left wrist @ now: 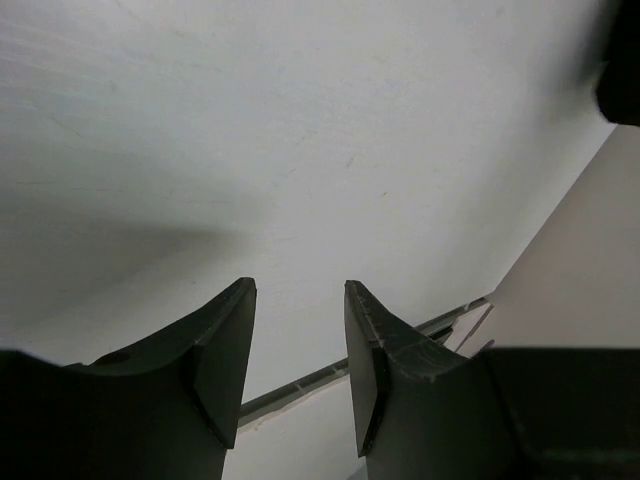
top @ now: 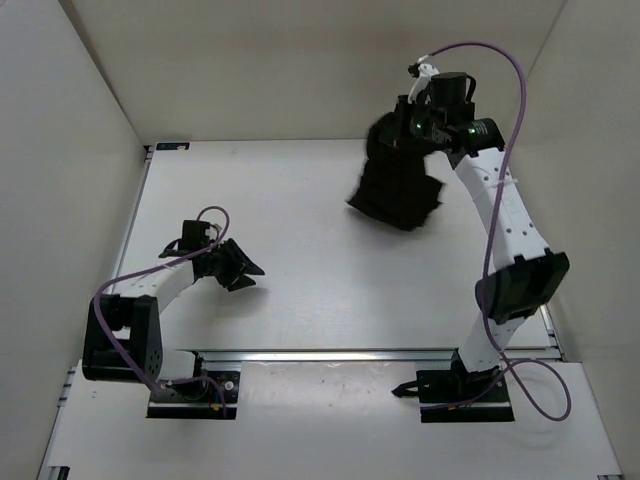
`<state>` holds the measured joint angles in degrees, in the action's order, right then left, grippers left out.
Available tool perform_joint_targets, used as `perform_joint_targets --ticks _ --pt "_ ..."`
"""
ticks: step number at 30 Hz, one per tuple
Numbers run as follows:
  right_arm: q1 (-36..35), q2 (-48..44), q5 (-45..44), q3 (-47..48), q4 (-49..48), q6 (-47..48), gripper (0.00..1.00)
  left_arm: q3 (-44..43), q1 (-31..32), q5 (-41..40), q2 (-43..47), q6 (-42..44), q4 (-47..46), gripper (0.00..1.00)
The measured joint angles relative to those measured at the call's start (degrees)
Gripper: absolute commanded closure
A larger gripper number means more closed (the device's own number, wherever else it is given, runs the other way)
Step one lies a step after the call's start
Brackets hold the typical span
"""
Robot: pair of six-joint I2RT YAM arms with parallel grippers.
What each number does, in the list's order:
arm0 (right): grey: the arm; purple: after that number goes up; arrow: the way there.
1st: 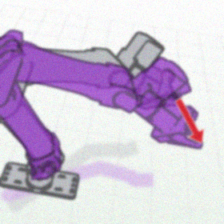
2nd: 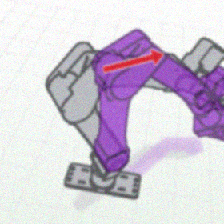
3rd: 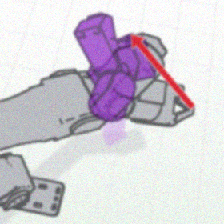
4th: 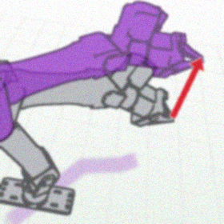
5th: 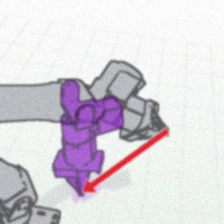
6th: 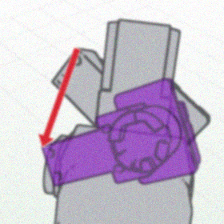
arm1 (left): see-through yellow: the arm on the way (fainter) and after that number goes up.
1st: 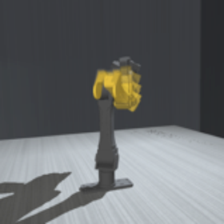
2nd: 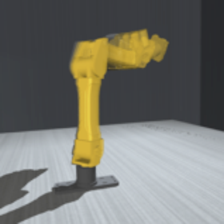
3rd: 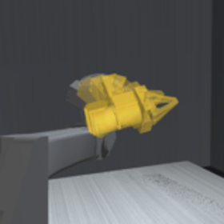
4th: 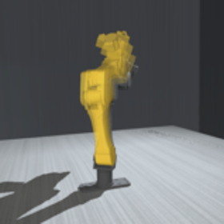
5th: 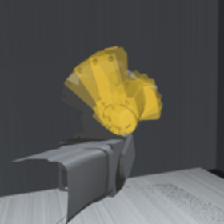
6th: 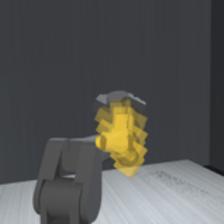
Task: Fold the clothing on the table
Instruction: Move the skirt to the center of the board, then flatten the skirt out
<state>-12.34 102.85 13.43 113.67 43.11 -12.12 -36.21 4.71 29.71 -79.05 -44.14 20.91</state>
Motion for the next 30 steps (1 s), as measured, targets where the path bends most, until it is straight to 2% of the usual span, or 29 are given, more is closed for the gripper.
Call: perform_joint_targets --ticks 5,7,10,11,12,14,16,19,22,25,30 --pt "-5.3 -10.4 8.9 2.2 -1.0 -3.5 1.0 -3.5 -4.1 -1.1 5.9 0.1 1.3 0.48" --pt "-4.2 -16.4 10.2 -4.5 -5.3 -5.4 1.0 -5.3 -5.6 -1.3 8.1 0.0 1.2 0.48" --pt "0.1 -26.1 11.1 -20.8 -6.9 -7.9 1.0 -7.3 -7.2 -1.7 10.9 -0.3 1.4 0.48" --pt "1.6 -28.4 11.3 -26.4 -7.1 -8.7 0.96 -7.7 -7.6 -2.0 11.7 -0.3 1.5 0.47" --pt "2.8 -30.2 11.8 -32.0 -7.4 -9.4 0.82 -8.0 -7.9 -2.2 12.5 -0.4 1.6 0.45" --pt "4.3 -31.6 11.9 -42.9 -7.4 -10.1 0.69 -8.0 -7.9 -2.3 14.0 -0.4 2.2 0.44" --pt "4.2 -31.1 11.4 -52.2 -5.9 -10.3 0.52 -7.9 -7.5 -2.3 15.5 0.1 3.8 0.44" --pt "2.6 -30.9 7.7 -62.4 -1.7 -9.7 0.47 -4.9 -5.4 -2.4 18.6 0.9 5.1 0.44" --pt "1.7 -30.9 3.9 -63.2 1.1 -8.6 0.47 1.8 -2.7 -2.2 21.6 1.2 6.1 0.44" --pt "-0.1 -28.7 0.9 -58.1 0.8 -7.3 0.48 7.7 -0.4 -2.6 22.6 0.5 7.9 0.44" --pt "-8.6 -20.2 -0.8 -49.2 -3.4 -6.4 0.49 10.3 4.5 -5.0 24.2 -2.4 8.0 0.42"
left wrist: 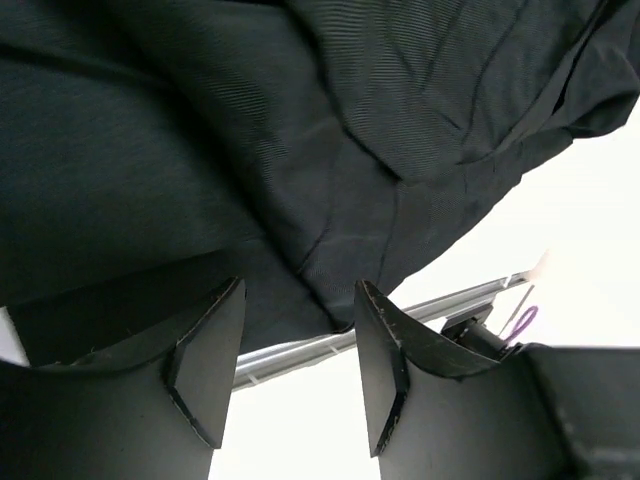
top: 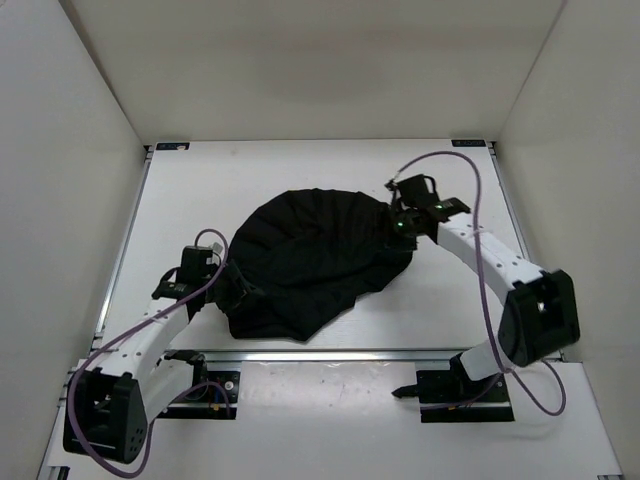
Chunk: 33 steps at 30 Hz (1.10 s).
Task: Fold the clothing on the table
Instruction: Flatten the skirt out
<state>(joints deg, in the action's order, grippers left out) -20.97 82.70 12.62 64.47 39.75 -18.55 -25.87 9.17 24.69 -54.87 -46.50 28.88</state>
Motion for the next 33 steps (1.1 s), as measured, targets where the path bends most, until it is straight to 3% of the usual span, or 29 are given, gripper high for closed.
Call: perform_joint_targets --ticks 4,8,15,16,18,19,28,32,33 --pt "-8.7 12.5 -0.4 7.5 -3.0 0.1 0.47 -0.7 1.7 -2.4 -2.9 -0.1 -1.4 0.4" --pt "-10.6 25.9 -1.6 21.9 -1.3 -1.2 0.45 -3.2 -0.7 -4.6 -2.9 0.6 -0.8 0.41" --pt "-12.8 37.3 -0.9 29.5 0.5 -2.5 0.48 -6.3 -2.0 -5.8 -4.5 2.4 -1.4 0.39" --pt "-13.2 38.9 -0.9 31.7 2.1 -3.0 0.62 -6.3 -2.2 -5.8 -4.5 2.4 -1.4 0.39" --pt "-13.8 41.0 -1.0 34.7 3.4 -3.2 1.0 -6.3 -2.6 -5.7 -4.4 2.6 -1.3 0.39" --pt "-14.3 41.9 -1.3 36.4 4.6 -4.2 1.0 -6.3 -2.8 -5.8 -4.5 2.9 -1.2 0.39" --pt "-12.7 37.7 3.5 47.8 7.7 -6.6 1.0 -6.6 -4.7 -5.9 -5.1 5.0 -0.4 0.4" --pt "-4.1 21.6 4.7 36.6 2.5 -9.8 0.99 -7.9 -5.0 -5.9 -5.1 5.7 0.2 0.4" --pt "-0.4 15.6 4.7 30.3 0.5 -10.6 0.87 -8.2 -5.0 -5.9 -5.1 5.9 0.2 0.39"
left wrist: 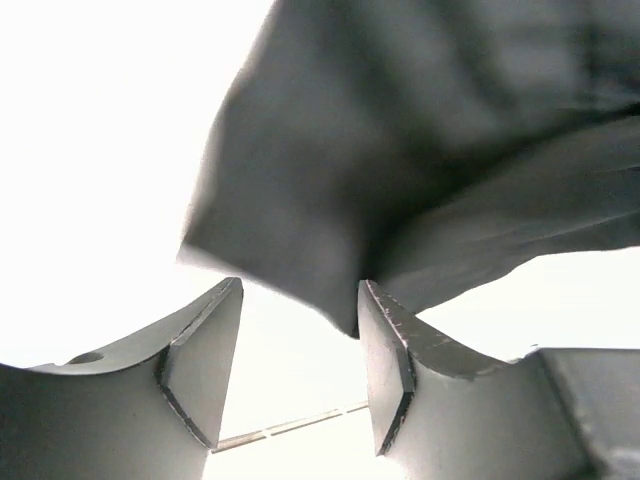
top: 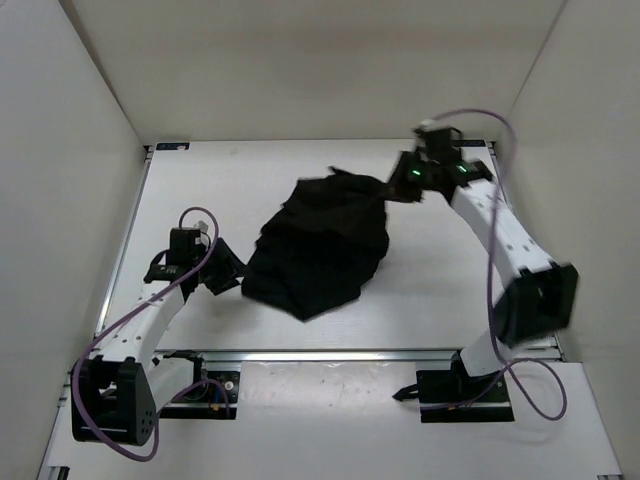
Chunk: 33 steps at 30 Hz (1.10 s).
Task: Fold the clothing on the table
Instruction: Flatten the skirt out
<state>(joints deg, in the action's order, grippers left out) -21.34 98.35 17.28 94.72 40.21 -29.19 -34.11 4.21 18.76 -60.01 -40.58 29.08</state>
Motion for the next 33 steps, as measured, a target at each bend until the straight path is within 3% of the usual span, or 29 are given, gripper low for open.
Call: perform_joint_targets --ticks 3,5,9,15,24,33 --pt "12.7 -14.6 0.2 -19.1 -4.0 -2.6 0.71 -0.6 0.6 0.0 -0.3 0.5 0.0 0.39" --pt "19.5 -19.3 -0.8 -28.9 -3.0 -3.0 0.62 -0.8 1.6 0.1 -1.5 0.8 0.0 0.4" --pt "21.9 -18.8 -4.2 -38.1 2.2 -0.8 0.57 -1.0 4.3 0.4 -5.3 0.9 -0.3 0.39" --pt "15.1 -17.1 -11.0 -31.0 6.0 2.9 0.55 -5.2 9.4 0.9 -12.2 -1.1 -1.7 0.39" --pt "7.8 -6.3 -17.6 -20.6 3.3 11.2 0.45 -32.2 21.9 0.5 -35.4 -2.2 -6.5 0.35" --pt "4.3 -0.3 -19.6 -15.8 2.2 17.9 0.44 -48.5 26.6 -1.2 -56.2 -2.1 -5.9 0.32"
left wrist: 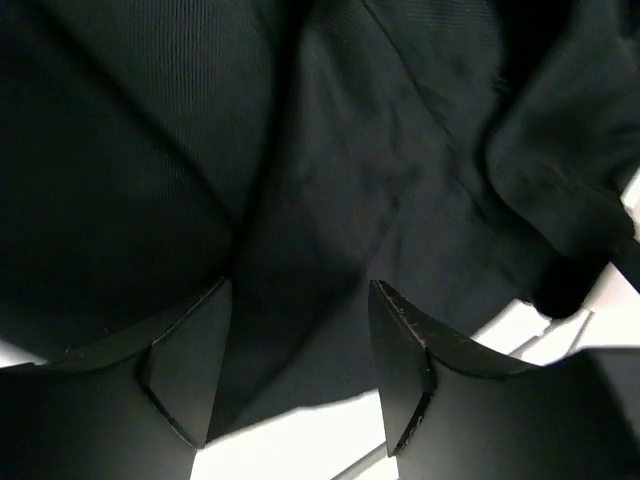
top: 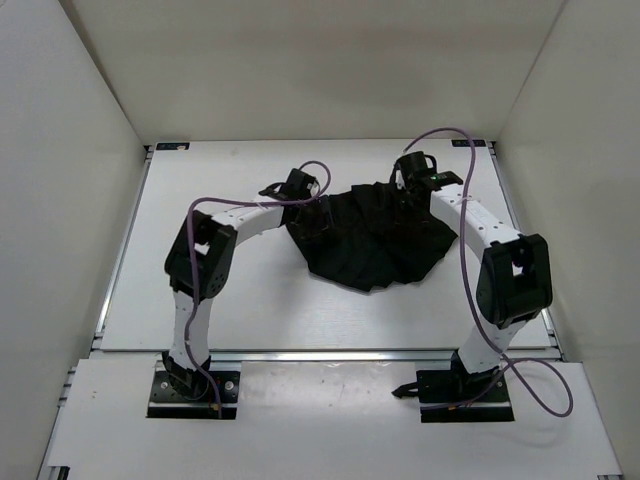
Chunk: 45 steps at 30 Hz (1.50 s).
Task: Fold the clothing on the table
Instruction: Flatten the skirt out
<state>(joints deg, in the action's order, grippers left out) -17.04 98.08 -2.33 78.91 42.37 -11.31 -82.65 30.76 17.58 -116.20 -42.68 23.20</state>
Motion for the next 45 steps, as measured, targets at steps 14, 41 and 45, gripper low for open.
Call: perform_joint_targets --ticks 14,41,45 --pt "-2.1 6.1 5.9 -0.7 -1.6 2.1 1.0 -9.7 2.3 1.1 -9.9 -1.1 4.4 1.0" --pt "12.9 -36.0 26.7 -39.1 -3.2 -14.3 0.61 48.3 -22.0 16.9 42.7 10.5 0.0 0.5" --pt "13.1 -36.1 25.4 -38.5 -3.4 -14.0 0.61 48.3 -18.1 15.9 48.6 9.1 0.6 0.51"
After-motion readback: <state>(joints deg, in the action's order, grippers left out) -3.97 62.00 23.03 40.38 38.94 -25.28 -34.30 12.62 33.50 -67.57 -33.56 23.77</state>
